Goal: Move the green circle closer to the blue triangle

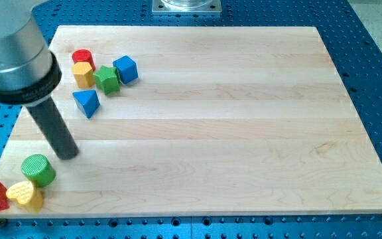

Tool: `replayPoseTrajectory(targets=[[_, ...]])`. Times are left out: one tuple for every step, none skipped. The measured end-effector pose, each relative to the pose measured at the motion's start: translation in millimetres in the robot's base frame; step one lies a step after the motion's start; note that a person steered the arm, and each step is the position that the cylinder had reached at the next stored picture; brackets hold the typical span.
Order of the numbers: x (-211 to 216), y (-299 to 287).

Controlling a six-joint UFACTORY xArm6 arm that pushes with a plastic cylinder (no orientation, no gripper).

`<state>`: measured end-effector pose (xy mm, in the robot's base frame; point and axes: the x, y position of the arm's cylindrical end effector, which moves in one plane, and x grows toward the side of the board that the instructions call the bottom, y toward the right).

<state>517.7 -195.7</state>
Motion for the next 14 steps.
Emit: replayPoseTrajectory(targets=[[-16, -15], [-16, -68], [-17, -109], [-18, -109], [-51, -100], [-89, -80], [-70, -54], [-47, -4], [37, 53], [100, 47], [101, 46], [101, 39], [101, 32], [100, 30]])
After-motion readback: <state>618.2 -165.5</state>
